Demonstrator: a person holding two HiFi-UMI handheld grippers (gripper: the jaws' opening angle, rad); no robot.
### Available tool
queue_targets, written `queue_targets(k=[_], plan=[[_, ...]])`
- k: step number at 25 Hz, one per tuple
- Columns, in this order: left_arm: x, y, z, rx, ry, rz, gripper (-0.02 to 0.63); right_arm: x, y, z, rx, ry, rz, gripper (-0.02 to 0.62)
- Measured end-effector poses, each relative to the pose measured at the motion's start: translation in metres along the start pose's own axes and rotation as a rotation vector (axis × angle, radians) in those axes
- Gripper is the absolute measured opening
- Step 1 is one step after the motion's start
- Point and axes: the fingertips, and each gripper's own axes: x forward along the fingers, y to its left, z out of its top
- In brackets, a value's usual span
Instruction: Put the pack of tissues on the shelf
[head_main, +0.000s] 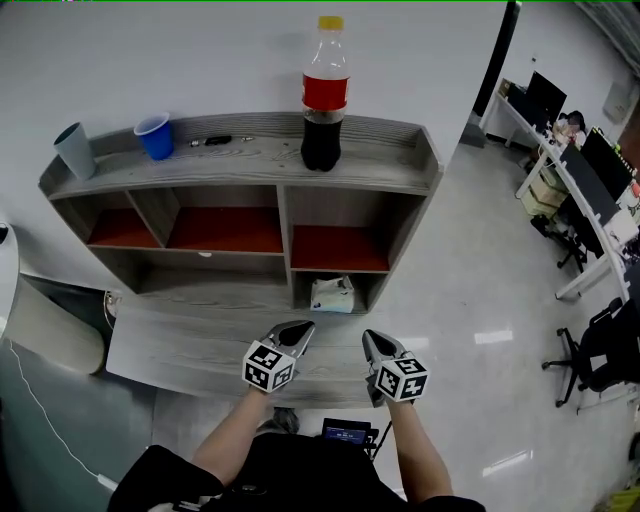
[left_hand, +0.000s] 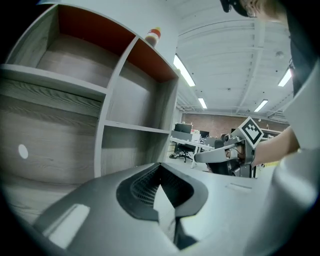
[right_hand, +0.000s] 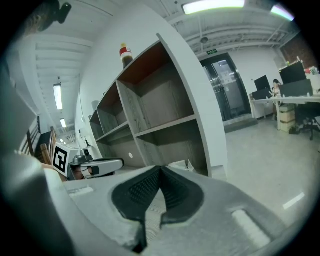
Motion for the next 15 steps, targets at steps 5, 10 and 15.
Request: queue_targets(k=[5,10,15], plan=[[-0.002,-0.005,0.004,0.031,0.002,-0.014,0.003,-0.004,0.001,0.004,-0.003,-0.014,0.007,-0.002],[-0.009,-0.015,-0.003,0.041,0.015,-0.018,0.003,-0.011,0.005,-0.003,-0.008,-0.004,0.019,-0.002],[-0.021,-0.028,-0.008,0.048,0.017,-0.013,0.003,-0.024,0.01,-0.009,-0.017,0.002,0.033,-0.002]])
